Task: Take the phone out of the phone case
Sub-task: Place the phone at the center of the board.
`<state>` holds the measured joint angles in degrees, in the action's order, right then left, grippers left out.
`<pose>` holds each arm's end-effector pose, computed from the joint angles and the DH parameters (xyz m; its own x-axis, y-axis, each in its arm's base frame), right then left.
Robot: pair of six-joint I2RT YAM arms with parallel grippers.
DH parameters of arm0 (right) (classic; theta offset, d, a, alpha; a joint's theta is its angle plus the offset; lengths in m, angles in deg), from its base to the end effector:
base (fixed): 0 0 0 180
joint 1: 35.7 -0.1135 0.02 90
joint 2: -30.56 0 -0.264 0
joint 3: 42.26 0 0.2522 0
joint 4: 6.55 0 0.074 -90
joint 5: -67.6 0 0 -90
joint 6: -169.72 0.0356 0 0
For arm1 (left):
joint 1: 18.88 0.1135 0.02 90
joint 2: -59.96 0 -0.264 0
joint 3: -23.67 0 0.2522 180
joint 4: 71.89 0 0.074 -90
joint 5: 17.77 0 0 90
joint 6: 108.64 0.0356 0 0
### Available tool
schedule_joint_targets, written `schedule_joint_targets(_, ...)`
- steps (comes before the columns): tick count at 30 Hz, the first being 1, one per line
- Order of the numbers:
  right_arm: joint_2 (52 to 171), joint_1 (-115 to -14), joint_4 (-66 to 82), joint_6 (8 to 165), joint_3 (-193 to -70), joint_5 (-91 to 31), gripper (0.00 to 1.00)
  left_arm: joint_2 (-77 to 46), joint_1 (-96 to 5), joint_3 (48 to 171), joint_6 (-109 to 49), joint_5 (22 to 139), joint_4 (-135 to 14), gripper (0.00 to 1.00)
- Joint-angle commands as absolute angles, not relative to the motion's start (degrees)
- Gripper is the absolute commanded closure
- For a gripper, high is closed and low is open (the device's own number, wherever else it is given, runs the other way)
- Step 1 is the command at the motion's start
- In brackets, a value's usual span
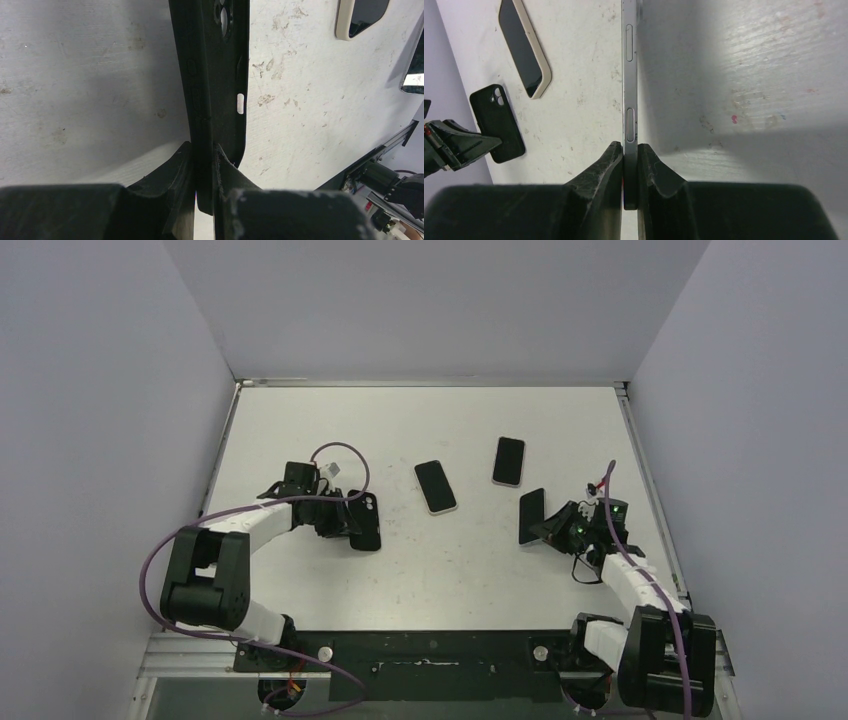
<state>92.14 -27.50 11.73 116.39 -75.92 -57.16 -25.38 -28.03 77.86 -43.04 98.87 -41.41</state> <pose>0.1896 -0.0068 0.1531 -0.7363 0.6018 -0.3094 0.2073 0.6359 0.7434 0.2588 -0.0578 0.1531 -0.9367 -0.2231 -0.2697 -0.0379 0.8306 -0.5556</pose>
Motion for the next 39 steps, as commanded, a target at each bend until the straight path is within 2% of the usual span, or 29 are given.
schedule_joint_targets(1, 94.47, -27.38, 9.09, 113.99, -75.95, -60.68, 1.0, -26.55, -27.62, 79.84, -40.06, 100.79, -40.05, 1.0)
schedule_joint_targets(5, 98.19, -26.54, 11.24, 112.32, -76.14, -59.89, 0.98, -26.88, -27.42, 79.85, -39.8, 98.43, -38.28, 0.98)
schedule_joint_targets(10, 100.06, -24.22, 14.02, 109.96, -76.53, -57.47, 0.84, -26.11, -26.84, 80.47, -38.97, 93.27, -35.58, 0.76)
schedule_joint_targets(20, 103.76, -22.0, 18.61, 106.25, -79.6, -53.93, 0.56, -26.31, -26.86, 80.95, -38.41, 90.78, -34.47, 0.54)
schedule_joint_targets(25, 102.37, -21.99, 22.32, 106.18, -81.63, -49.5, 0.35, -24.68, -26.85, 81.49, -38.25, 88.94, -33.2, 0.42)
schedule_joint_targets(27, 101.03, -22.08, 25.09, 105.3, -83.49, -47.02, 0.19, -23.64, -26.88, 82.04, -38.14, 87.95, -32.27, 0.37)
schedule_joint_targets(30, 99.2, -22.71, 27.85, 103.83, -86.4, -44.01, 0.1, -21.63, -26.86, 83.33, -37.93, 86.87, -31.38, 0.31)
schedule_joint_targets(34, 97.62, -28.49, 28.65, 103.1, -90.16, -40.78, 0.04, -18.36, -26.81, 85.0, -38.04, 85.37, -30.2, 0.24)
schedule_joint_targets(39, 97.38, -44.38, 24.82, 104.28, -94.42, -35.51, 0.0, -13.37, -26.79, 87.54, -37.4, 83.08, -28.3, 0.18)
